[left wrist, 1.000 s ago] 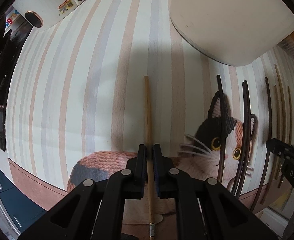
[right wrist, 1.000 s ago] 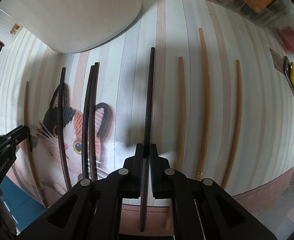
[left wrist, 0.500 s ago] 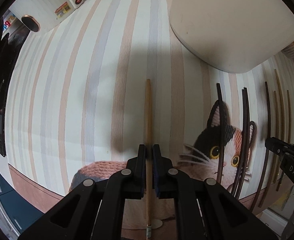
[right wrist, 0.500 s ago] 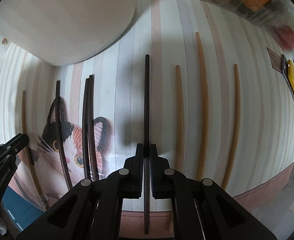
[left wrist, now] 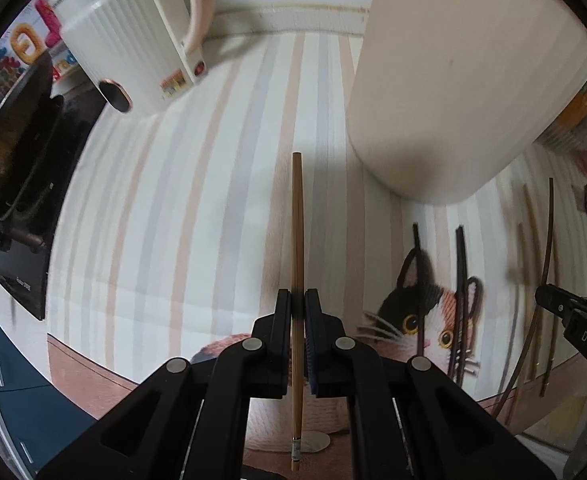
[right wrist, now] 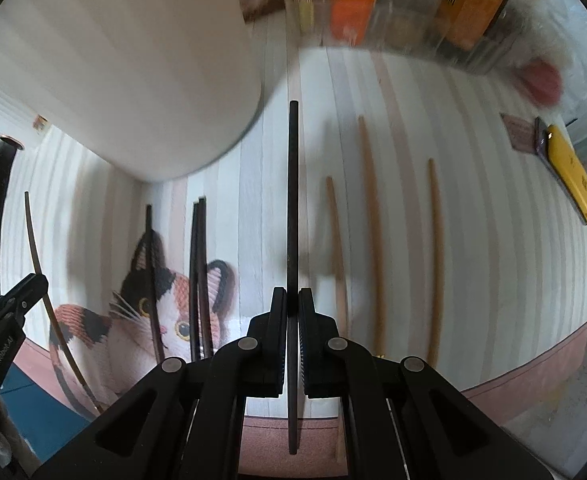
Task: Organize utensils
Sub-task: 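Lift both held chopsticks upright and carry them over the beige holder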
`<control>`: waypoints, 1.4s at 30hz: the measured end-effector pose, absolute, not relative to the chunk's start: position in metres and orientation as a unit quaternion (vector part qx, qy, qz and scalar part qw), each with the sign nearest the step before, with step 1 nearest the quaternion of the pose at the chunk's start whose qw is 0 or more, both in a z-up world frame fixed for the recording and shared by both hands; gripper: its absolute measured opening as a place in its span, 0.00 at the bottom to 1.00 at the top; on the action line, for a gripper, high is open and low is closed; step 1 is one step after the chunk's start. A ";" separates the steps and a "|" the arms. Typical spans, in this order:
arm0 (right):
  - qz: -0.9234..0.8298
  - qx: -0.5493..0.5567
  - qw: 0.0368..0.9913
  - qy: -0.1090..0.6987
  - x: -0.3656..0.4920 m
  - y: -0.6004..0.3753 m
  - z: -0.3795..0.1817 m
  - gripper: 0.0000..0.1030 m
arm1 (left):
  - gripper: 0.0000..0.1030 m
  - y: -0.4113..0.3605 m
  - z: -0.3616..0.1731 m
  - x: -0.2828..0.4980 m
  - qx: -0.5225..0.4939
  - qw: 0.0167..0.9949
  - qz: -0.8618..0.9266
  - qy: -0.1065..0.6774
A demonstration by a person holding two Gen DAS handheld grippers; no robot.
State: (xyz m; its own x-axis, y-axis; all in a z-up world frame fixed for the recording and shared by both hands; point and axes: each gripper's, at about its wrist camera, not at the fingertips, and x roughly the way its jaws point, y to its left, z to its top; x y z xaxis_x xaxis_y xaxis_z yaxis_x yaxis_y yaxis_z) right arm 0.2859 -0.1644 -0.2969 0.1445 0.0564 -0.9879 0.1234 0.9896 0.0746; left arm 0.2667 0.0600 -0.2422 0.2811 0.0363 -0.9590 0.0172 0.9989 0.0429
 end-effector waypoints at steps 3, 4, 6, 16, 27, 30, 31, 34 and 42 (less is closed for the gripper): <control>-0.018 0.075 0.766 0.638 0.281 -0.168 -0.282 0.05 | 0.04 0.059 -0.225 0.263 0.024 0.814 0.004 0.580; -0.018 0.075 0.770 0.633 0.279 -0.170 -0.278 0.05 | 0.04 0.059 -0.220 0.261 0.024 0.817 0.002 0.576; -0.017 0.078 0.781 0.620 0.276 -0.172 -0.267 0.05 | 0.04 0.056 -0.209 0.261 0.025 0.826 0.000 0.563; -0.016 0.104 0.816 0.569 0.284 -0.180 -0.222 0.05 | 0.04 0.048 -0.162 0.267 0.022 0.858 -0.011 0.514; -0.004 0.103 0.849 0.518 0.296 -0.178 -0.180 0.05 | 0.04 0.056 -0.111 0.274 -0.003 0.885 -0.017 0.466; 0.005 0.105 0.856 0.506 0.300 -0.177 -0.161 0.05 | 0.04 0.060 -0.091 0.275 -0.017 0.892 -0.019 0.452; 0.007 0.106 0.857 0.504 0.300 -0.176 -0.156 0.05 | 0.04 0.062 -0.084 0.275 -0.021 0.894 -0.021 0.447; 0.021 0.107 0.857 0.504 0.303 -0.174 -0.138 0.05 | 0.04 0.065 -0.065 0.276 -0.032 0.897 -0.026 0.441; 0.065 0.106 0.856 0.501 0.309 -0.175 -0.080 0.05 | 0.04 0.065 -0.005 0.278 -0.062 0.905 -0.051 0.418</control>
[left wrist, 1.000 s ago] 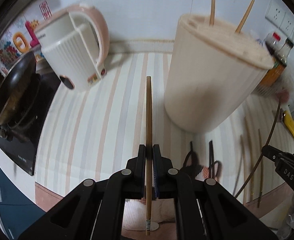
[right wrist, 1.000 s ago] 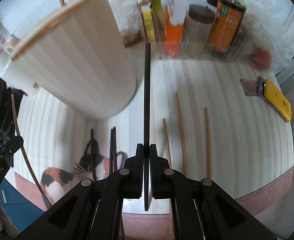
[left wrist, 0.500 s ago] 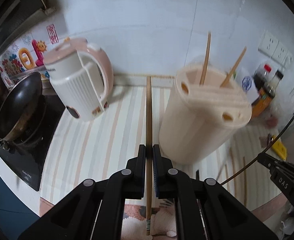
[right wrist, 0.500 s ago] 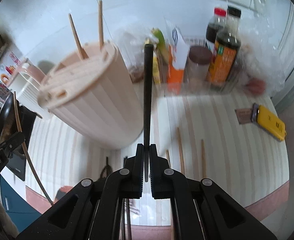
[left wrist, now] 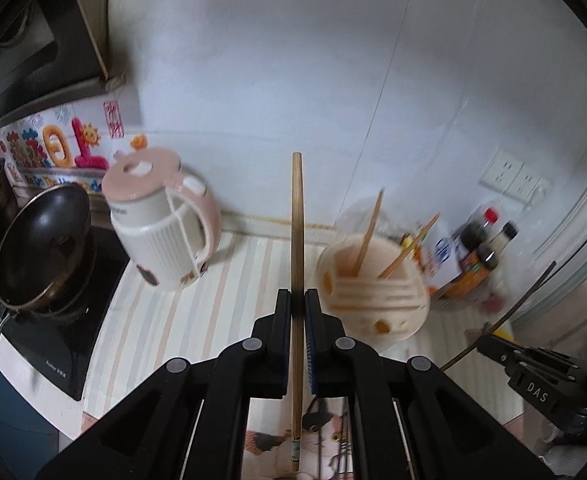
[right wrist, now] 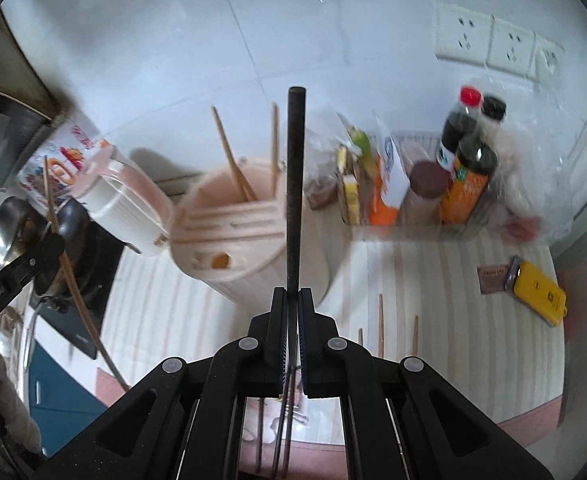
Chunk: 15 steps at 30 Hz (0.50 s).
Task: Organize utensils
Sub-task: 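Lift both held chopsticks upright and carry them over the beige holder, then lower both chopsticks into the holder slots and open both tools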
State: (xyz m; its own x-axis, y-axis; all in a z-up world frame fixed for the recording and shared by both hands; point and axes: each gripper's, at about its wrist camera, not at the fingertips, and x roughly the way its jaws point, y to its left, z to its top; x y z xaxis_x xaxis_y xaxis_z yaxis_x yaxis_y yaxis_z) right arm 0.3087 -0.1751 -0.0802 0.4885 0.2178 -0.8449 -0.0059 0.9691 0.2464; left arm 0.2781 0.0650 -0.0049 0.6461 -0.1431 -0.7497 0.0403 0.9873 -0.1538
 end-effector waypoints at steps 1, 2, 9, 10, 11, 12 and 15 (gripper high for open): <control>0.071 0.105 0.857 0.499 0.310 -0.175 -0.070 0.05 | 0.04 0.064 0.002 0.280 -0.063 0.906 -0.055 0.415; 0.075 0.103 0.859 0.496 0.311 -0.175 -0.063 0.05 | 0.04 0.062 0.010 0.282 -0.066 0.907 -0.059 0.411; 0.090 0.095 0.875 0.466 0.332 -0.174 -0.002 0.05 | 0.04 0.047 0.056 0.307 -0.087 0.914 -0.094 0.385; 0.086 0.093 0.879 0.459 0.337 -0.174 0.007 0.05 | 0.04 0.045 0.061 0.312 -0.089 0.915 -0.098 0.382; 0.085 0.095 0.881 0.455 0.341 -0.175 0.012 0.05 | 0.04 0.043 0.066 0.318 -0.090 0.916 -0.100 0.378; 0.083 0.096 0.883 0.451 0.347 -0.175 0.018 0.05 | 0.04 0.041 0.069 0.324 -0.090 0.918 -0.100 0.374; 0.075 0.108 0.887 0.442 0.368 -0.177 0.029 0.05 | 0.04 0.033 0.073 0.345 -0.088 0.918 -0.101 0.373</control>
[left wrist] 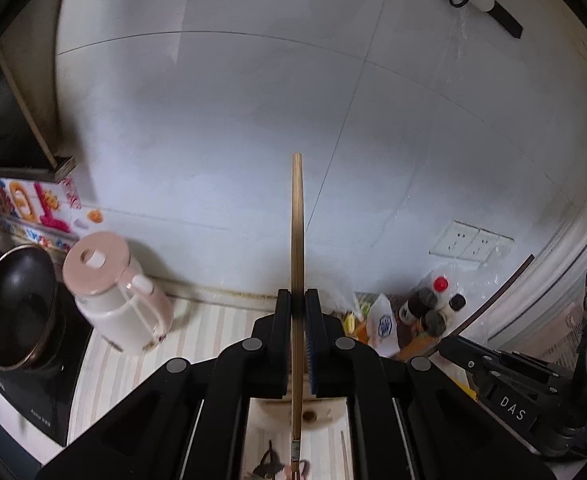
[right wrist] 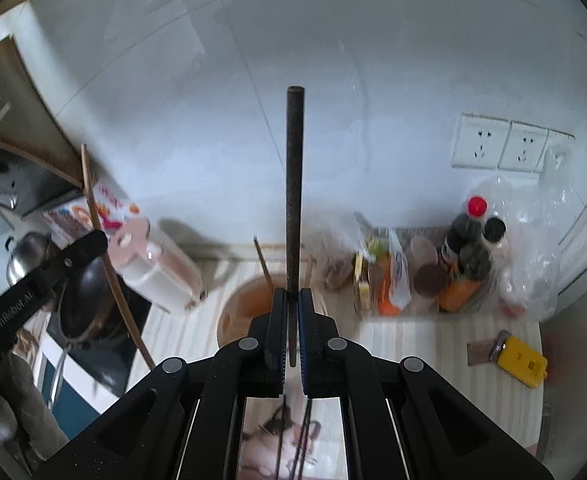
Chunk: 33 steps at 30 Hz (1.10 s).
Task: Organize utensils
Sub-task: 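Lower both chopsticks into the holder slots and open both tools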
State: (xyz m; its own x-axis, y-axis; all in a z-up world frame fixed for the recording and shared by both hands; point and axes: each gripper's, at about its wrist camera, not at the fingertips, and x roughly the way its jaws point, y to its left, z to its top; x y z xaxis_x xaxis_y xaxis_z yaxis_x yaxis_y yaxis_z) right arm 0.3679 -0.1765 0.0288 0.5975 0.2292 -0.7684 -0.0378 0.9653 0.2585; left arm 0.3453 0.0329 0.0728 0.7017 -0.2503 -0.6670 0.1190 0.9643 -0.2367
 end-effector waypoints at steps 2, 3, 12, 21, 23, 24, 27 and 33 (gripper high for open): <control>0.069 0.109 0.890 0.438 0.379 -0.175 0.031 0.05 | 0.04 0.027 0.070 0.361 -0.082 0.918 -0.098 0.375; 0.064 0.108 0.891 0.436 0.385 -0.174 0.031 0.05 | 0.04 0.025 0.068 0.367 -0.081 0.918 -0.096 0.377; 0.046 0.111 0.889 0.442 0.430 -0.161 0.005 0.05 | 0.04 0.014 0.037 0.424 -0.070 0.918 -0.077 0.383; 0.038 0.117 0.881 0.456 0.450 -0.164 -0.027 0.05 | 0.04 0.003 0.001 0.447 -0.065 0.921 -0.062 0.380; 0.038 0.119 0.880 0.458 0.452 -0.165 -0.031 0.05 | 0.04 0.003 -0.009 0.450 -0.067 0.919 -0.059 0.383; 0.038 0.119 0.880 0.459 0.453 -0.165 -0.034 0.05 | 0.04 0.003 -0.012 0.452 -0.068 0.919 -0.057 0.385; 0.038 0.119 0.878 0.463 0.455 -0.166 -0.041 0.05 | 0.04 0.000 -0.025 0.455 -0.069 0.914 -0.056 0.397; 0.047 0.114 0.870 0.478 0.457 -0.163 -0.052 0.06 | 0.06 -0.001 -0.035 0.451 -0.063 0.900 -0.065 0.426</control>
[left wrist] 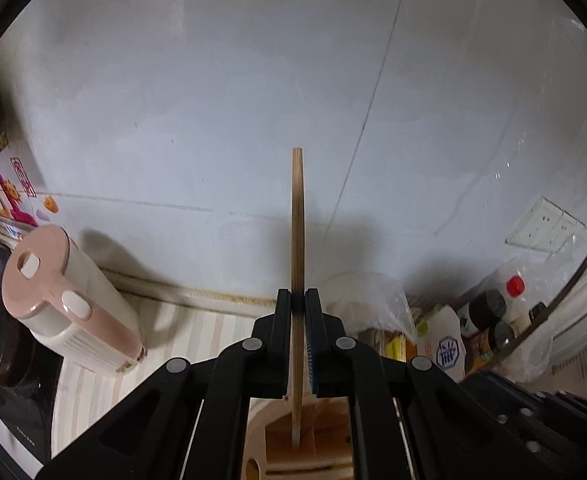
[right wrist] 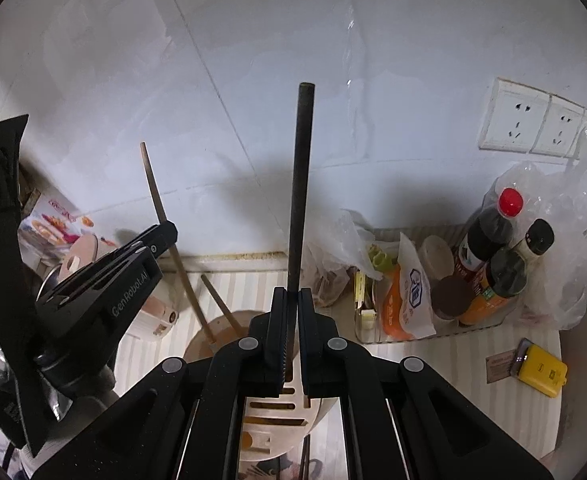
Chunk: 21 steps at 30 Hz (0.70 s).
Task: Organize utensils
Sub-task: 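Lower both chopsticks into the holder slots and open both tools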
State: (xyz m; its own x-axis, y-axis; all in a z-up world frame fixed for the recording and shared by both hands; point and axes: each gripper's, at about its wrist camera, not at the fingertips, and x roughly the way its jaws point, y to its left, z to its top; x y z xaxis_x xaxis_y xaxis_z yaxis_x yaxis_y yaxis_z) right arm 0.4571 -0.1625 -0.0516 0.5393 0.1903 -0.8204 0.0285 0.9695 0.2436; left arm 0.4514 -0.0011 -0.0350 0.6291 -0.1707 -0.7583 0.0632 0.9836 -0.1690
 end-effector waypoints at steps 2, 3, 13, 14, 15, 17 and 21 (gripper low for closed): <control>0.050 0.119 0.864 0.487 0.458 -0.163 -0.056 0.06 | 0.09 0.001 -0.032 0.447 -0.062 0.896 -0.061 0.436; 0.051 0.122 0.861 0.492 0.459 -0.165 -0.059 0.07 | 0.10 0.003 -0.030 0.443 -0.065 0.893 -0.060 0.441; 0.064 0.129 0.863 0.485 0.439 -0.176 -0.049 0.56 | 0.96 0.030 0.003 0.395 -0.046 0.900 -0.021 0.433; 0.063 0.128 0.864 0.482 0.436 -0.178 -0.047 0.59 | 1.00 0.033 0.005 0.388 -0.042 0.902 -0.016 0.430; 0.061 0.126 0.867 0.478 0.432 -0.179 -0.043 0.66 | 1.00 0.034 0.005 0.382 -0.036 0.904 -0.010 0.427; 0.057 0.127 0.871 0.472 0.423 -0.184 -0.039 0.73 | 1.00 0.037 0.005 0.370 -0.023 0.906 0.006 0.422; 0.047 0.137 0.875 0.462 0.397 -0.198 -0.043 0.86 | 1.00 0.045 -0.006 0.344 -0.027 0.901 0.009 0.433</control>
State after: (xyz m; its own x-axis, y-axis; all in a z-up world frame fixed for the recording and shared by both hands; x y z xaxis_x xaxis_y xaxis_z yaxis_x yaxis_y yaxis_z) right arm 0.3968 -0.1984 -0.0428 0.5688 0.2090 -0.7955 0.0434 0.9582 0.2828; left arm 0.3444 0.0451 -0.0063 0.6254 -0.0073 -0.7803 -0.0391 0.9984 -0.0407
